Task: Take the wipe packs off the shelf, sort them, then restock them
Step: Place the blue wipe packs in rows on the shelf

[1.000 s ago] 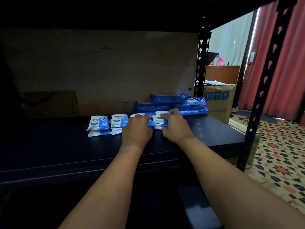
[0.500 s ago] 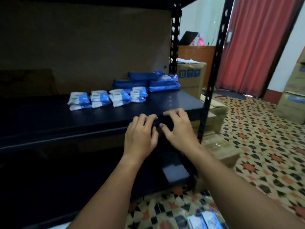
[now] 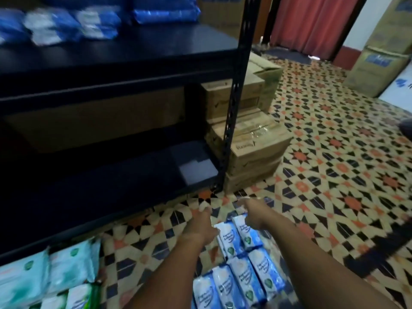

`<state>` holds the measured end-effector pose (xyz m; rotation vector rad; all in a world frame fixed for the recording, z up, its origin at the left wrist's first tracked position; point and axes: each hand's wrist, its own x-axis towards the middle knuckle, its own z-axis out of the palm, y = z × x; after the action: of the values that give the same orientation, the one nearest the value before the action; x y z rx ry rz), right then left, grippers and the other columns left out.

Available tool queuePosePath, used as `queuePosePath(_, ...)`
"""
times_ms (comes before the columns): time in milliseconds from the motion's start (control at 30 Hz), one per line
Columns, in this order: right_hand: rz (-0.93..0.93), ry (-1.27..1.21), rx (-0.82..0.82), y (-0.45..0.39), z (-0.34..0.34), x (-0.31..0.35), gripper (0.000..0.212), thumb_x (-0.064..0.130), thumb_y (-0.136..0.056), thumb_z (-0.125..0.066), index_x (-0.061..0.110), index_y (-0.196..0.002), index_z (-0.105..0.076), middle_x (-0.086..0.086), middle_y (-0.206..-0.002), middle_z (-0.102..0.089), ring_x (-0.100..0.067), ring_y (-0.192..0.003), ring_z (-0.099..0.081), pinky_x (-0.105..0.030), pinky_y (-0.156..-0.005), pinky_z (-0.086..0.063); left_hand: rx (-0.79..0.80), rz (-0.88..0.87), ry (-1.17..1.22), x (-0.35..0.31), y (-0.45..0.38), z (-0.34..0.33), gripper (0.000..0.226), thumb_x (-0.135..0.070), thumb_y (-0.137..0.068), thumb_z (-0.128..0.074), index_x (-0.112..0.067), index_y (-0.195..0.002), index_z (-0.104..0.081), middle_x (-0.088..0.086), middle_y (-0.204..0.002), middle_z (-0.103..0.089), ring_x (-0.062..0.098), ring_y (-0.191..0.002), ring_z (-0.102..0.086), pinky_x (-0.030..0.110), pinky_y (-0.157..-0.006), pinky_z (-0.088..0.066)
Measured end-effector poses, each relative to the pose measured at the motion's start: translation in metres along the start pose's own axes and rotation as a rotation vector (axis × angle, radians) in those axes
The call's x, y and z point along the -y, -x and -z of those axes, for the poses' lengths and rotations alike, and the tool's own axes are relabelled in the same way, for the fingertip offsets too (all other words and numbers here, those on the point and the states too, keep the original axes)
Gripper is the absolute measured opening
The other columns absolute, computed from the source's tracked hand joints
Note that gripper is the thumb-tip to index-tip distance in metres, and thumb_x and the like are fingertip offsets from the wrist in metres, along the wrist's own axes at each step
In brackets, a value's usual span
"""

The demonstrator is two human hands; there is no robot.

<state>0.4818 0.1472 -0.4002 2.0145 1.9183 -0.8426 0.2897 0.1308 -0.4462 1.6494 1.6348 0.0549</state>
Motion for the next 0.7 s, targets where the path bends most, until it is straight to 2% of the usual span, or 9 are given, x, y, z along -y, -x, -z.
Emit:
queuePosePath(100, -0.125, -0.083, 0.043, -0.022, -0.039, -0.031, 0.067, 0.006, -0.096, -0.054, 0.018, -0.156, -0.028, -0.016, -0.148, -0.046, -0.033, -0.13, -0.05, -0.037, -0.102, -0.047, 0.11, 0.093, 0.117, 0.009, -0.023, -0.047, 0.082, -0.034, -0.09, -0.071, -0.019, -0.156, -0.025, 0.013, -0.15, -0.048, 0.029, -0.129, -0.053, 0.03, -0.1, -0.046)
queuePosePath(200, -0.193, -0.188, 0.035, -0.036, -0.073, -0.047, 0.081, 0.004, -0.094, -0.054, 0.023, -0.161, -0.013, -0.017, -0.126, -0.061, -0.028, -0.104, -0.058, -0.037, -0.089, -0.049, 0.108, 0.129, 0.227, 0.014, -0.04, -0.086, 0.087, -0.031, -0.092, -0.071, -0.039, -0.155, -0.011, 0.012, -0.15, -0.048, 0.028, -0.128, -0.055, 0.033, -0.1, -0.047)
queuePosePath(300, -0.21, -0.26, 0.065, -0.046, -0.096, -0.047, 0.092, 0.007, -0.095, -0.057, 0.023, -0.161, 0.005, -0.012, -0.102, -0.06, -0.023, -0.09, -0.055, -0.026, -0.074, -0.04, 0.066, 0.205, 0.24, 0.007, -0.049, -0.108, 0.091, -0.028, -0.094, -0.068, -0.032, -0.159, -0.004, 0.017, -0.154, -0.037, 0.033, -0.129, -0.053, 0.037, -0.098, -0.048)
queuePosePath(400, -0.217, -0.39, -0.037, -0.058, -0.115, -0.046, 0.092, 0.003, -0.088, -0.055, 0.031, -0.16, -0.004, -0.016, -0.104, -0.057, -0.028, -0.085, -0.057, -0.03, -0.06, -0.041, -0.026, 0.256, 0.306, 0.001, -0.056, -0.118, 0.093, -0.01, -0.091, -0.069, -0.031, -0.158, -0.008, 0.019, -0.146, -0.041, 0.032, -0.115, -0.06, 0.037, -0.083, -0.054)
queuePosePath(467, -0.213, -0.498, -0.084, -0.062, -0.123, -0.047, 0.091, 0.001, -0.082, -0.053, 0.038, -0.155, -0.012, -0.016, -0.104, -0.052, -0.028, -0.081, -0.053, -0.026, -0.05, -0.031, -0.081, 0.293, 0.396, 0.002, -0.061, -0.122, 0.095, -0.002, -0.085, -0.069, -0.038, -0.155, -0.016, 0.017, -0.134, -0.048, 0.032, -0.105, -0.063, 0.042, -0.077, -0.06)
queuePosePath(500, -0.197, -0.545, -0.094, -0.062, -0.123, -0.047, 0.091, 0.001, -0.08, -0.052, 0.041, -0.152, -0.014, -0.013, -0.102, -0.05, -0.027, -0.078, -0.052, -0.026, -0.049, -0.029, -0.089, 0.31, 0.429, 0.002, -0.064, -0.122, 0.095, -0.002, -0.082, -0.07, -0.042, -0.152, -0.02, 0.014, -0.131, -0.049, 0.031, -0.101, -0.064, 0.043, -0.076, -0.061)
queuePosePath(600, -0.13, -0.639, -0.128, -0.06, -0.12, -0.048, 0.09, -0.001, -0.077, -0.052, 0.05, -0.143, -0.017, -0.01, -0.106, -0.049, -0.026, -0.075, -0.054, -0.027, -0.055, -0.039, -0.123, 0.256, 0.529, 0.002, -0.067, -0.123, 0.085, -0.001, -0.078, -0.071, -0.056, -0.129, -0.032, 0.007, -0.128, -0.048, 0.024, -0.093, -0.065, 0.038, -0.072, -0.06)
queuePosePath(633, -0.102, -0.653, -0.138, -0.058, -0.116, -0.047, 0.091, -0.001, -0.077, -0.054, 0.051, -0.141, -0.017, -0.011, -0.109, -0.049, -0.026, -0.077, -0.055, -0.026, -0.056, -0.04, -0.136, 0.227, 0.543, 0.001, -0.067, -0.118, 0.083, -0.001, -0.077, -0.072, -0.058, -0.124, -0.034, 0.007, -0.126, -0.048, 0.022, -0.092, -0.064, 0.037, -0.074, -0.06)
queuePosePath(700, -0.066, -0.673, -0.15, -0.055, -0.11, -0.043, 0.094, -0.003, -0.08, -0.058, 0.05, -0.146, -0.017, -0.006, -0.12, -0.041, -0.023, -0.088, -0.056, -0.02, -0.057, -0.041, -0.15, 0.183, 0.542, 0.001, -0.068, -0.108, 0.079, -0.002, -0.077, -0.075, -0.05, -0.129, -0.038, 0.005, -0.127, -0.045, 0.019, -0.097, -0.061, 0.031, -0.08, -0.058)
